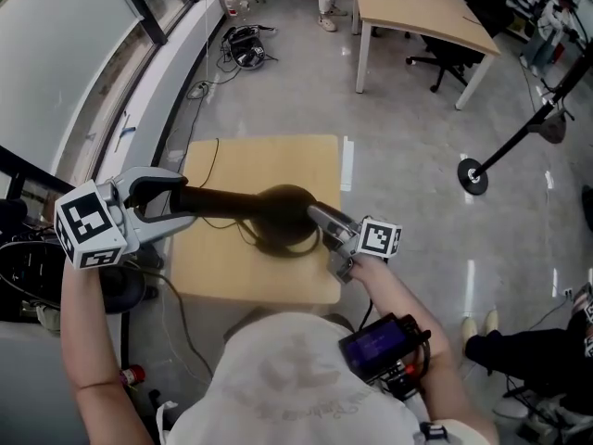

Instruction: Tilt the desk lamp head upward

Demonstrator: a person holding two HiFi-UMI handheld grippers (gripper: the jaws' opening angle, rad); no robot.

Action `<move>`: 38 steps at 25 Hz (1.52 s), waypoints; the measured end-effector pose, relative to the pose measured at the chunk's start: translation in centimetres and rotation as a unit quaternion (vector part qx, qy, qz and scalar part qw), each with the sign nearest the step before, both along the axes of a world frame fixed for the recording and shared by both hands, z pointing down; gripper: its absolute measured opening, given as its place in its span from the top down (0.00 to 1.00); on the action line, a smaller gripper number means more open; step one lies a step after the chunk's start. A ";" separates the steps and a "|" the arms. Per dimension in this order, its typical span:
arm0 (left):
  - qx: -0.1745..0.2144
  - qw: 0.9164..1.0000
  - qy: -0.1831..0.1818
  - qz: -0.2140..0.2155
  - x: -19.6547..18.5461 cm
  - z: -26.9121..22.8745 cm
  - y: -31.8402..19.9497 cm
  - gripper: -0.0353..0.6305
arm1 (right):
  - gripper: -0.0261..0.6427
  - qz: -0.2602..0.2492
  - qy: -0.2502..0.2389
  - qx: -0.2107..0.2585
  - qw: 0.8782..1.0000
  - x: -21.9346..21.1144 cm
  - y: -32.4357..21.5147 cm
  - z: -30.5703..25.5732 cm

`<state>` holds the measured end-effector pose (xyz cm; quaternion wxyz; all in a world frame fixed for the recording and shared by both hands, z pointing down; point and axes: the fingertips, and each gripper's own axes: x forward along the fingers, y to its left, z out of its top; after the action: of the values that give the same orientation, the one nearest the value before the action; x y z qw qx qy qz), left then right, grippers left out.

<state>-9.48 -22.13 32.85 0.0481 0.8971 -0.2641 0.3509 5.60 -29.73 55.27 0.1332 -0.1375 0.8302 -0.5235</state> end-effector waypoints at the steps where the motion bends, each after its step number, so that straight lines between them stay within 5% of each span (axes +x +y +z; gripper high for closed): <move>1: -0.003 1.000 -0.001 0.002 0.0 0.0 0.0 0.61 | 0.59 0.001 -0.002 0.000 1.000 0.0 0.0 -0.1; 23: -0.026 0.999 0.037 0.023 -0.9 0.7 0.6 0.62 | 0.63 0.038 0.076 0.022 0.996 1.3 -0.7 -2.2; 38: -0.039 0.998 0.053 0.019 -2.1 2.1 1.1 0.62 | 0.63 0.075 0.154 0.089 0.981 4.1 -1.7 -7.6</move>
<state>-11.55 -21.01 34.95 0.0902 0.9168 -0.2300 0.3138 9.74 -31.46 47.72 0.0542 -0.2664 0.8712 -0.4088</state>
